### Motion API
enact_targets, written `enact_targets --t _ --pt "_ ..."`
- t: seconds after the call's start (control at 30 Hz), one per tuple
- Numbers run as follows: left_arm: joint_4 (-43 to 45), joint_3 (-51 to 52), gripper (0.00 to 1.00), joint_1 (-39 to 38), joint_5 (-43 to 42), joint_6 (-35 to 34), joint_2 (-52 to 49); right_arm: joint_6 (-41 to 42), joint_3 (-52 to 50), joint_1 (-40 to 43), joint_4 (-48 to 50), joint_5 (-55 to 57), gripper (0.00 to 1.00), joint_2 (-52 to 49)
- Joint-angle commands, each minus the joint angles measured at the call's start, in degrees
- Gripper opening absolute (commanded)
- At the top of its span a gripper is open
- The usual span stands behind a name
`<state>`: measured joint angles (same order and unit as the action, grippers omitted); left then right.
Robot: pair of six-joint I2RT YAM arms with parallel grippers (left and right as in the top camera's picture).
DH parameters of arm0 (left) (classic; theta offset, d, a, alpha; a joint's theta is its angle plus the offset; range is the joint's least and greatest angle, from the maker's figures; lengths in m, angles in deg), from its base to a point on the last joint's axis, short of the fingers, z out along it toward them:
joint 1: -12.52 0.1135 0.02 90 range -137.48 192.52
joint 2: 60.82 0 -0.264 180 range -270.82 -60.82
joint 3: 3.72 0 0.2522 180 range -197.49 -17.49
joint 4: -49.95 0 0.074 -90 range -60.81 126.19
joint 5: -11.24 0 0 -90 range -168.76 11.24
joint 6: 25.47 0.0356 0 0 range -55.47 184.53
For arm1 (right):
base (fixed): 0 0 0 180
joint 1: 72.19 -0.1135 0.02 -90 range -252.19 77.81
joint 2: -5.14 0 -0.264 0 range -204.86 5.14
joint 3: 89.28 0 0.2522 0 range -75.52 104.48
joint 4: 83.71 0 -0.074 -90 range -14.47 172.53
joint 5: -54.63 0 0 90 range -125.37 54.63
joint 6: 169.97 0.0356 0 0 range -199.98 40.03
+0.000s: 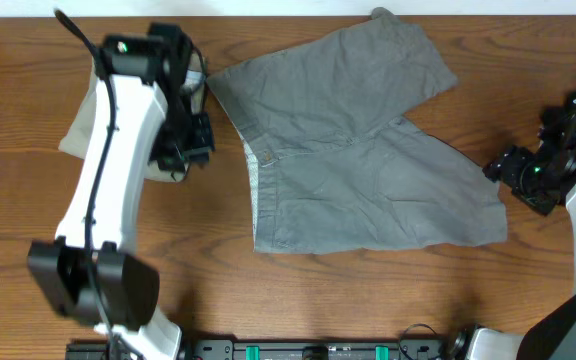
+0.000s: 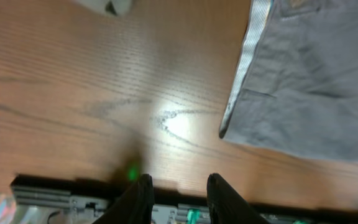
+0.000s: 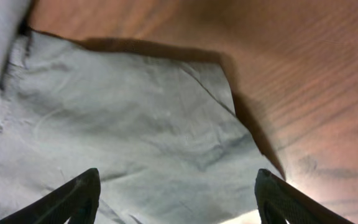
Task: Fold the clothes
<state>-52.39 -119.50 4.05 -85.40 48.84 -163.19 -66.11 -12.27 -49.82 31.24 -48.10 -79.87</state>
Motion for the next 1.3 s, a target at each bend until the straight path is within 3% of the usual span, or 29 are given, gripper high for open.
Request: enact_targets --t 0.0,0.1,0.2,0.43,0.6,0.83,1.03,1.07,1.17,1.27 --pt "4.83 14.19 0.32 -4.35 2.16 -4.55 6.19 0.26 -0.35 0.59 -0.42 0.48 0.78 -1.40" --pt "14.27 27.58 0.33 -8.28 -2.01 -8.04 10.54 0.28 -0.35 0.59 -0.11 0.28 0.78 -2.08" --pt "26.14 40.54 0.43 -12.11 -4.94 -11.69 11.98 0.28 -0.35 0.59 0.04 0.28 0.77 -2.19" --pt "45.20 54.23 0.48 -13.20 -10.49 -15.41 8.79 0.26 -0.35 0.59 -0.76 0.15 0.76 -2.19" --pt "49.09 54.21 0.53 -13.20 -12.20 -17.66 7.85 0.22 -0.35 0.59 -0.94 -1.68 0.74 -2.19" --pt "50.10 54.23 0.62 -13.09 -18.01 -27.15 7.85 -0.39 -0.35 0.59 -1.79 -1.66 0.72 -2.19" --pt "52.26 54.23 0.62 -13.09 -19.93 -31.76 7.37 -0.85 -0.35 0.59 -1.88 -1.66 0.71 -2.19" --pt "53.00 54.23 0.61 -13.09 -21.51 -32.09 7.17 -0.85 -0.35 0.59 -1.90 -1.66 0.71 -2.19" --pt "54.03 54.23 0.44 -13.03 -27.39 -32.48 6.64 -0.83 -0.35 0.59 -2.14 -1.68 0.73 -2.19" --pt "53.59 54.23 0.38 -13.05 -30.21 -32.46 6.54 -0.85 -0.39 0.59 -2.84 -1.60 0.74 -2.23"
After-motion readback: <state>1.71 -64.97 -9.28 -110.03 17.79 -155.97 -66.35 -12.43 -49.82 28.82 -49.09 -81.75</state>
